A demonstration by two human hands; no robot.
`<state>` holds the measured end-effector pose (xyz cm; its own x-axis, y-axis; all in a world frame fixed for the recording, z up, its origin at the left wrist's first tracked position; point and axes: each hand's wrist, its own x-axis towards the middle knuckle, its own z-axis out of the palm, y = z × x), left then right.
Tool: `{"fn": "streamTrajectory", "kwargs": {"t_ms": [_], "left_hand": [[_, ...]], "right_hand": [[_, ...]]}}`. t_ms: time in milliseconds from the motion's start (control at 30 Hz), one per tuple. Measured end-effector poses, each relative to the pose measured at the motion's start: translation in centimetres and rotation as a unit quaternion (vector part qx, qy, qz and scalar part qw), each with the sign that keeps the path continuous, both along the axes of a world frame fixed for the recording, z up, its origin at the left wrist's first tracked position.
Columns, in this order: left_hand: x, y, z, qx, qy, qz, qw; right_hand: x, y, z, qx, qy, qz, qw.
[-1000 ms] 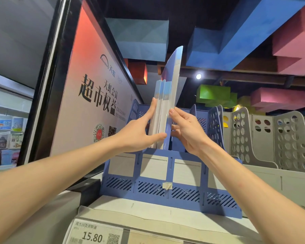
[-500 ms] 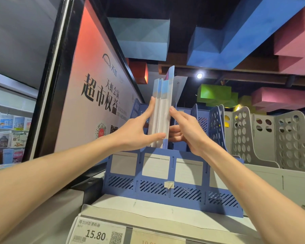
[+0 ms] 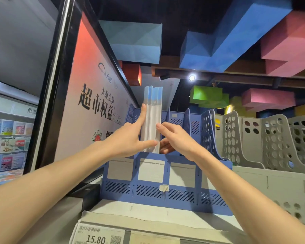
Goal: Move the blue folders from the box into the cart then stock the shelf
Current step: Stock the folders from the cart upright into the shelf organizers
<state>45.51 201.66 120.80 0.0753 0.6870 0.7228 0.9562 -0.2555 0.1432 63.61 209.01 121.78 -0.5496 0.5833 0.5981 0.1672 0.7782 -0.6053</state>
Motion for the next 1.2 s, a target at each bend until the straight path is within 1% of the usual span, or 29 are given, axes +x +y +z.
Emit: {"fn": "streamTrajectory", "kwargs": {"t_ms": [67,167,267,333,400,467,567,600,767,833,933,1000,1067,1133,1200], "left_hand": [[0.6,-0.8,0.1,0.000,0.016,0.017,1.000],[1.7,-1.9,0.6,-0.007,0.043,0.036,0.998],[2.7,-3.2,1.3,-0.010,0.087,0.098,0.991],[3.7,-4.6,1.5,0.015,0.105,0.130,0.986],[4.9,-6.5,1.3,0.049,0.078,0.133,0.987],[5.9,-8.4,1.0,0.079,0.046,0.127,0.988],[7.5,-11.4,-0.3,0.116,0.008,0.126,0.985],[7.9,-12.3,-0.8,0.121,-0.009,0.124,0.985],[10.4,-19.7,-5.9,0.128,-0.165,0.046,0.977],[11.3,-23.0,-8.9,0.123,-0.201,0.050,0.971],[12.0,-27.9,-14.3,0.135,-0.252,0.074,0.955],[11.9,-31.1,-17.9,0.139,-0.306,0.086,0.938],[11.7,-34.2,-21.4,0.133,-0.351,0.114,0.920],[11.2,-37.3,-25.4,0.117,-0.357,0.168,0.912],[10.5,-40.5,-29.4,0.085,-0.339,0.231,0.908]], "right_hand": [[0.2,-0.6,0.0,-0.001,-0.012,-0.021,1.000],[1.0,-2.0,0.2,-0.025,-0.026,-0.046,0.998],[1.6,-4.1,0.5,-0.041,-0.020,-0.079,0.996],[2.3,-5.6,0.6,-0.037,-0.005,-0.093,0.995],[3.4,-7.5,0.3,-0.042,0.016,-0.091,0.995],[4.7,-9.3,-0.2,-0.028,0.042,-0.100,0.994],[6.8,-12.0,-1.9,0.064,0.047,-0.154,0.985],[7.3,-13.0,-2.5,0.078,0.049,-0.155,0.984],[8.7,-19.4,-7.8,0.046,0.098,-0.022,0.994],[8.4,-22.5,-10.6,-0.014,0.120,0.045,0.992],[7.1,-27.4,-15.4,-0.134,0.144,0.137,0.971],[5.9,-30.3,-18.9,-0.175,0.115,0.166,0.964],[4.9,-33.0,-22.6,-0.206,0.064,0.189,0.958],[3.8,-35.4,-26.3,-0.228,0.009,0.207,0.952],[2.4,-37.7,-29.7,-0.243,-0.041,0.219,0.944]]}}
